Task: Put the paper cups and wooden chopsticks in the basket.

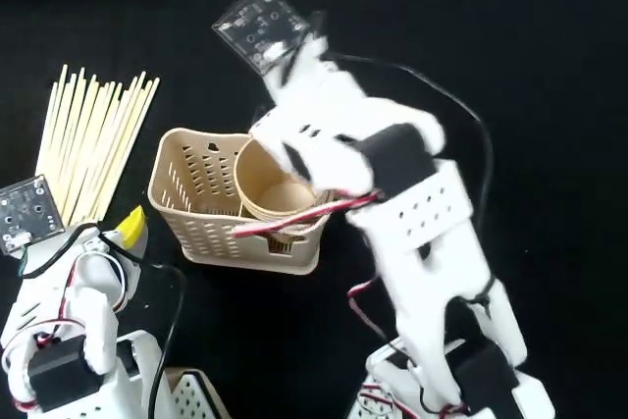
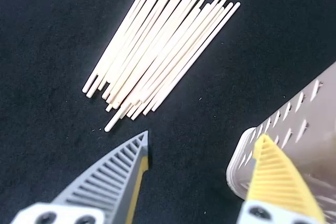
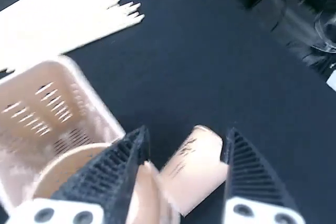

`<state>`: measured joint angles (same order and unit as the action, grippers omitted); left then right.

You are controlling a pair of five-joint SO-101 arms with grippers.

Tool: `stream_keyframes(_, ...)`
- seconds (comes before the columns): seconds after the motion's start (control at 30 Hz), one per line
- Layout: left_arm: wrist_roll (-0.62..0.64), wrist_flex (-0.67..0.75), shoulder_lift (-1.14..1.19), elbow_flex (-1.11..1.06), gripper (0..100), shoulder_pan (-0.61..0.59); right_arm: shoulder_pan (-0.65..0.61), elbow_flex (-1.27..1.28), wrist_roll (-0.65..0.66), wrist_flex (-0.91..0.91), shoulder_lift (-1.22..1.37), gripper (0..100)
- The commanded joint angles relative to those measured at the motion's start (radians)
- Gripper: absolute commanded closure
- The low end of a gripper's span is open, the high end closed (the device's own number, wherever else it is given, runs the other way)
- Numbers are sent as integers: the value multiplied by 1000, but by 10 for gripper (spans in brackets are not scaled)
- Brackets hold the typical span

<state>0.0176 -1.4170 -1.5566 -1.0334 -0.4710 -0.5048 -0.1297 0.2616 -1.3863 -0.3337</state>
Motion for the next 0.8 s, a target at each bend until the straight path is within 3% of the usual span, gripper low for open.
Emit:
stream_keyframes(0.0,3,21,-5,1,693,-5,135,-99,-2,-43,-2,765)
stream_keyframes(0.3,3,21,-5,1,693,1,396,-73,178,-11,170,766)
stream_keyframes(0.47,3,23,-5,-7,693,2,402,-150,368,12,456,766)
stream_keyframes(0.77,3,23,-5,-7,693,2,385,-765,772,-310,972,766)
